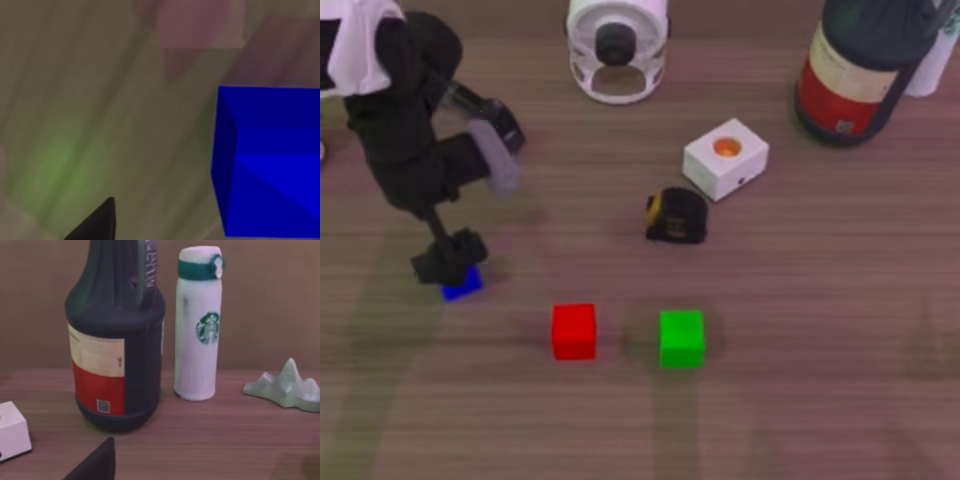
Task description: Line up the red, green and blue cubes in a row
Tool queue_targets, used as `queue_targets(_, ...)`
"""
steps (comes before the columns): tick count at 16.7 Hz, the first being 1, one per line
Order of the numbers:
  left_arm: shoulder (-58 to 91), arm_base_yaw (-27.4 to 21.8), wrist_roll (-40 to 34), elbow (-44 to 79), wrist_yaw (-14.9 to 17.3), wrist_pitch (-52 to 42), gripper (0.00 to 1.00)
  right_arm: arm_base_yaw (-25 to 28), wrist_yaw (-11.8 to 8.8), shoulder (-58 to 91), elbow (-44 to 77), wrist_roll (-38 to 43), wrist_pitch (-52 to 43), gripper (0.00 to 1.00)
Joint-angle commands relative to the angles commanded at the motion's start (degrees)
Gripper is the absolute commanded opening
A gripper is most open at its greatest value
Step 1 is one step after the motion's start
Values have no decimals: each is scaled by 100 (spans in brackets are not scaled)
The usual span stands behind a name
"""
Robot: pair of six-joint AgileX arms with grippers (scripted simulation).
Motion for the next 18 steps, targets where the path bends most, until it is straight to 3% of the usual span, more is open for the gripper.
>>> queue_targets(4,317,-3,2,-501,3,845,100,0,0,0,0,0,0,100)
queue_targets(9,381,-4,4,-590,3,969,100,0,0,0,0,0,0,100)
queue_targets(18,381,-4,4,-590,3,969,32,0,0,0,0,0,0,100)
